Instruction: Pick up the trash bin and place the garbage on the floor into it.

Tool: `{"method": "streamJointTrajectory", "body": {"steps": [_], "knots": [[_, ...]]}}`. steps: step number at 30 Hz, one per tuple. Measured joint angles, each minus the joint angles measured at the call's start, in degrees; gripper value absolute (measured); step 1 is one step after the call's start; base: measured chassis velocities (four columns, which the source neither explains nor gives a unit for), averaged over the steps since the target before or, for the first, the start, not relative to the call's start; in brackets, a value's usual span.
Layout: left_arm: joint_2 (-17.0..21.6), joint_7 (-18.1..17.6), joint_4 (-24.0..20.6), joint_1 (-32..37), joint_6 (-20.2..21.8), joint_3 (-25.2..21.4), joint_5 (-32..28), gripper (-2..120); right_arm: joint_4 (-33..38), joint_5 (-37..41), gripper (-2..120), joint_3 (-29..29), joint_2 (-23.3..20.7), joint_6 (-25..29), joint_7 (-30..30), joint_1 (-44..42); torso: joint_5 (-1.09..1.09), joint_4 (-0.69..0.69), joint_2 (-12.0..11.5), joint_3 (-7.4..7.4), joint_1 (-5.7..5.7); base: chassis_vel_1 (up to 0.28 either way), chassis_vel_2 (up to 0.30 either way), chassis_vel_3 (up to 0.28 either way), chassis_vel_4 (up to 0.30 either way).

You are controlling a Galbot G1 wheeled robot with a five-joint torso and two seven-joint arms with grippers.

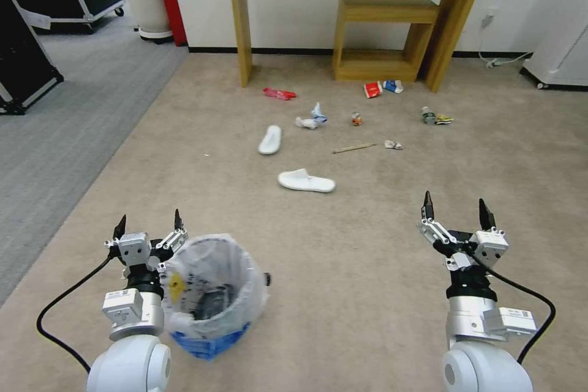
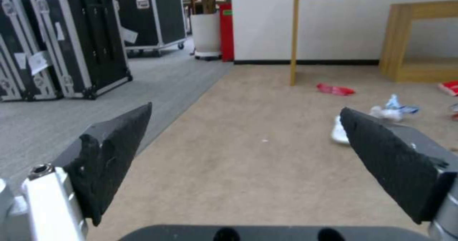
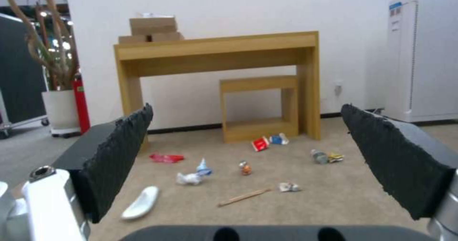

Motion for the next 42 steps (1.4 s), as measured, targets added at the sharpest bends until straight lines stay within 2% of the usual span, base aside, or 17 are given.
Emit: {"method": "streamJointTrajectory", "body": {"steps": [11,16,24,42], "knots": [[0.01,-0.29,0.90,-0.24,-0.12,-0.10,-0.02,99,-0.96,0.19,100,-0.16,0.01,1.21,-0.94,0.27,-0.06,0.00,0.00,-0.01,0.01,0.303,0.313,-0.284,-0.286],[-0.27,-0.29,2.12,-0.44,-0.49,0.53,-0.13,100,-1.36,0.78,100,0.12,-0.75,1.36,-0.76,0.91,0.01,0.00,0.00,0.00,0.00,0.024,-0.001,-0.021,-0.012],[-0.40,-0.30,3.51,-0.33,-1.07,0.90,-1.07,100,-1.79,2.06,100,1.36,-2.49,1.54,-0.62,1.62,-0.01,0.00,0.00,0.00,0.00,-0.037,-0.040,0.027,0.026],[-0.79,-0.72,3.15,0.07,-1.63,0.11,-1.15,100,-1.89,2.80,100,0.70,-3.06,0.43,-0.55,2.07,-0.01,0.00,-0.01,0.00,0.00,0.000,0.000,0.000,0.000]]}}
